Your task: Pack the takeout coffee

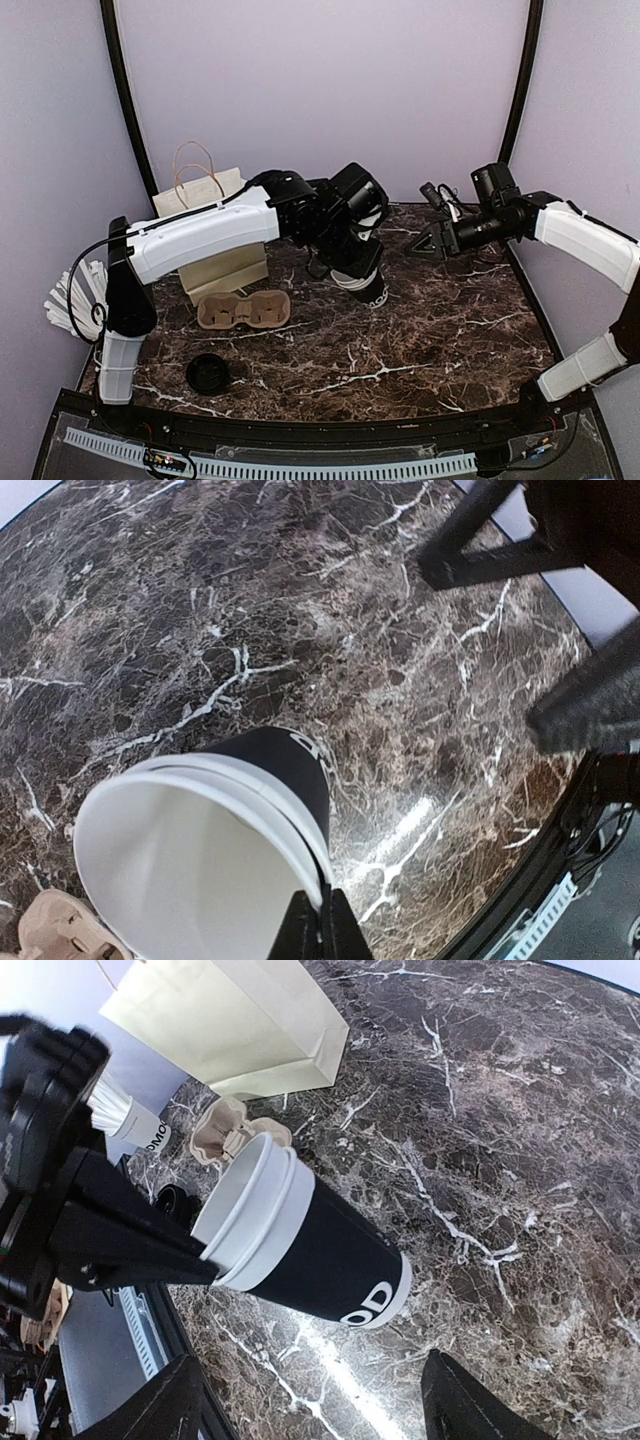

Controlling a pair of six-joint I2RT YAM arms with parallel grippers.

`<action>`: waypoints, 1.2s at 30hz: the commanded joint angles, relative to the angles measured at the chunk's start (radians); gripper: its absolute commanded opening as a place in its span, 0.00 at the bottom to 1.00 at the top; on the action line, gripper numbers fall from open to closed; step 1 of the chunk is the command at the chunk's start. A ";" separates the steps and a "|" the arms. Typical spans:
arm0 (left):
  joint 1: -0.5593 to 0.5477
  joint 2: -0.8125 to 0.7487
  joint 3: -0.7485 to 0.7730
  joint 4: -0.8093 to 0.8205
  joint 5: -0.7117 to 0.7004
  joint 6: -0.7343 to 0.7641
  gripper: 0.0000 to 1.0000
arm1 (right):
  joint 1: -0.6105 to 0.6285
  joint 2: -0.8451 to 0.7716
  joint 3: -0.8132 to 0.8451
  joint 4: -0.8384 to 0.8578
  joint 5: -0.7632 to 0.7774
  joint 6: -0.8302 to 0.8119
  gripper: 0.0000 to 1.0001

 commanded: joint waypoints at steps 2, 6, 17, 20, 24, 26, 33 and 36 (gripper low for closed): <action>0.028 -0.123 -0.133 0.245 0.002 -0.195 0.00 | 0.010 0.001 0.012 0.000 -0.002 0.041 0.79; 0.028 -0.169 -0.242 0.375 0.039 -0.265 0.00 | 0.021 0.007 -0.033 0.052 -0.004 0.054 0.80; 0.026 -0.239 -0.401 0.517 0.116 -0.344 0.00 | 0.077 0.069 0.020 0.045 0.042 0.070 0.80; 0.022 -0.241 -0.416 0.511 0.122 -0.338 0.00 | 0.083 0.084 0.020 0.058 0.037 0.082 0.79; 0.019 -0.247 -0.431 0.523 0.141 -0.326 0.00 | 0.086 0.104 0.039 0.057 0.019 0.090 0.79; 0.017 -0.244 -0.433 0.525 0.148 -0.323 0.00 | 0.086 0.108 0.050 0.049 -0.001 0.088 0.79; 0.007 -0.241 -0.436 0.542 0.169 -0.312 0.00 | 0.090 0.113 0.035 0.060 -0.034 0.106 0.82; 0.001 -0.240 -0.431 0.546 0.169 -0.306 0.00 | 0.089 0.133 0.035 0.060 -0.033 0.115 0.81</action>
